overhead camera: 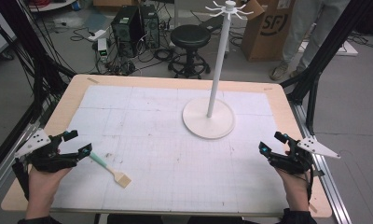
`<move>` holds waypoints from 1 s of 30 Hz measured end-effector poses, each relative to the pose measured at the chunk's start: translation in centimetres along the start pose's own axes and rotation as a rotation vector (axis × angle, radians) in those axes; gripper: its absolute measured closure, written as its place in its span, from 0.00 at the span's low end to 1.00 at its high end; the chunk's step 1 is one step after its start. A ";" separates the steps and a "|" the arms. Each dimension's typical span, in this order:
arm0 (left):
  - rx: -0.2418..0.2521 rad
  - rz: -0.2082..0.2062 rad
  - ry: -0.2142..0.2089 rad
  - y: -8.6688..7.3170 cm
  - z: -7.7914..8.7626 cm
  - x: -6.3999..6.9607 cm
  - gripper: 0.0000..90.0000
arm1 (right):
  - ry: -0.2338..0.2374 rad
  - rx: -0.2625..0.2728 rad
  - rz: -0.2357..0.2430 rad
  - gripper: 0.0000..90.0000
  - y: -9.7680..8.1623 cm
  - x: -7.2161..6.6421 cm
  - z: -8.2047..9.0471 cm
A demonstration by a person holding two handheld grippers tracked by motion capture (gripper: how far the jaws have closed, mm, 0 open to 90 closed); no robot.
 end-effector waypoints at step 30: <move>-0.029 0.037 0.037 -2.0 3.3 -1.0 0.62 | -0.008 -0.007 0.006 0.18 0.1 0.0 0.1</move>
Point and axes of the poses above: each handheld gripper's, and its own axes: z roughly backward along the jaws, y roughly out of its top, x roughly to its right, the point moved 2 cm from there along -z, roughly forward along the jaws, and after that the axes turned 4 degrees about z, right-handed, at the moved point
